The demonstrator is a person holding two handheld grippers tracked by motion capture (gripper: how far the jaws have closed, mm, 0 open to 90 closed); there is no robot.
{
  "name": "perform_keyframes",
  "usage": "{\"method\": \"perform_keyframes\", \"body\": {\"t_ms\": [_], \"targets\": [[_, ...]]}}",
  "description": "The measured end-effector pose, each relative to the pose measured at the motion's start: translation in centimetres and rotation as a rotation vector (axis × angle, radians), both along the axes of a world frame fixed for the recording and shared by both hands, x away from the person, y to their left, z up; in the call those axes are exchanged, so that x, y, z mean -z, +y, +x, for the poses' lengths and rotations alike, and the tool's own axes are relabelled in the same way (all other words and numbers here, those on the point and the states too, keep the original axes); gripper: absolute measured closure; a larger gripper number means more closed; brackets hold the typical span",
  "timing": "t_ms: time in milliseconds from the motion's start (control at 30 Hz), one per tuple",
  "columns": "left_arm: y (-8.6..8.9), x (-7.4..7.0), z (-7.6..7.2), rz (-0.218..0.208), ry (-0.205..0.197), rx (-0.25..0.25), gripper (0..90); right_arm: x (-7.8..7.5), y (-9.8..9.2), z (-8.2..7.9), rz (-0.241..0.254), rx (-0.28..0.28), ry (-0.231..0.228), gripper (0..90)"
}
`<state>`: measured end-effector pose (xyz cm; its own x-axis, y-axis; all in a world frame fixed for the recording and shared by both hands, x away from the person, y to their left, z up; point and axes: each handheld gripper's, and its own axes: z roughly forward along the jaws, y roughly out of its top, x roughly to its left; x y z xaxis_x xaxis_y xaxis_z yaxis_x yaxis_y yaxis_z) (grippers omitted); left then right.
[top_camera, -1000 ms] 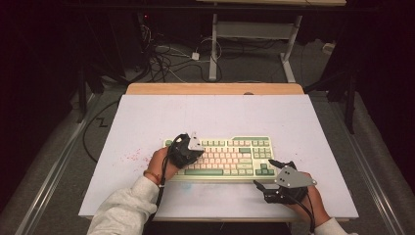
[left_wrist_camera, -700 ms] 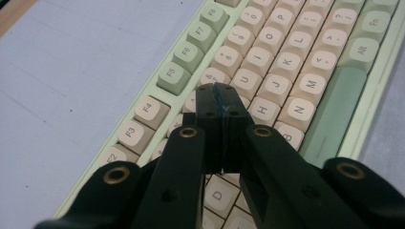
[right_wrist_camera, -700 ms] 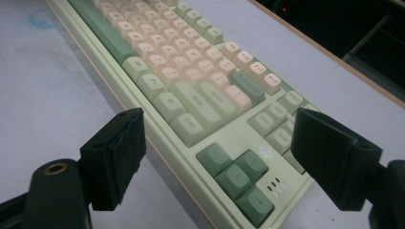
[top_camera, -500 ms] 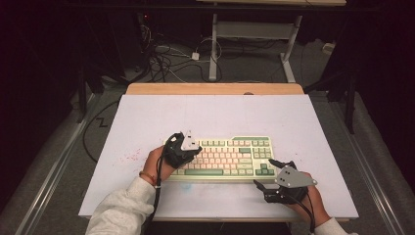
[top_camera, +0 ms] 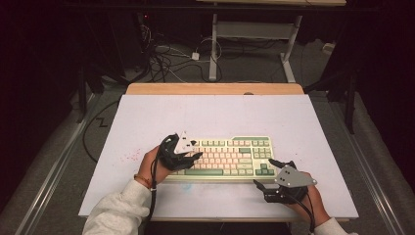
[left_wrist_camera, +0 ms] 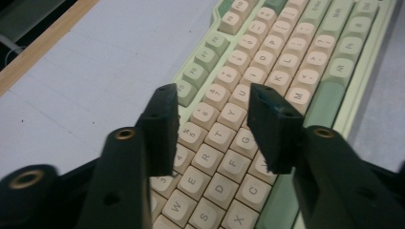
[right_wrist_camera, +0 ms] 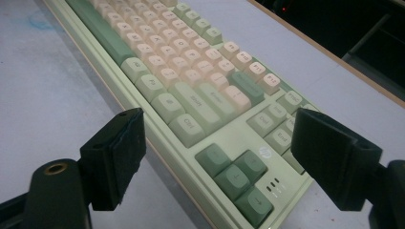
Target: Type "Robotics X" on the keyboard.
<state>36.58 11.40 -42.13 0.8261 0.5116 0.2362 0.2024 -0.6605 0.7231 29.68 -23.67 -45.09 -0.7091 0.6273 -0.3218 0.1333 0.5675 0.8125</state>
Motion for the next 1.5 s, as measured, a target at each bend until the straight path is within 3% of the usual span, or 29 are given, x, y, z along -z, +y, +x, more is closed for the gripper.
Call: {"method": "perform_keyframes", "body": {"t_ms": [233,633,833,1167,1400,1500], "targets": [[0.8,-0.1,-0.9,-0.039,-0.053,-0.024,21.8,-0.1,-0.1,0.0,0.007,0.006,0.001,20.0],[2.7,0.2,-3.1,-0.09,-0.159,-0.036,17.9,-0.3,-0.4,0.2,0.022,0.014,0.002,20.1],[3.9,0.6,-4.4,-0.085,-0.193,-0.046,17.9,-0.4,-0.3,0.3,0.027,0.018,0.002,20.7],[5.6,1.6,-5.6,-0.077,-0.202,-0.091,17.8,-0.7,-0.2,0.4,0.034,0.01,-0.003,22.1],[6.7,2.6,-6.3,-0.065,-0.185,-0.12,17.8,-1.1,0.0,0.6,0.045,0.004,-0.003,24.7],[7.1,3.0,-6.9,-0.088,-0.172,-0.146,17.8,-1.3,0.2,0.8,0.048,-0.003,-0.004,25.7]]}}
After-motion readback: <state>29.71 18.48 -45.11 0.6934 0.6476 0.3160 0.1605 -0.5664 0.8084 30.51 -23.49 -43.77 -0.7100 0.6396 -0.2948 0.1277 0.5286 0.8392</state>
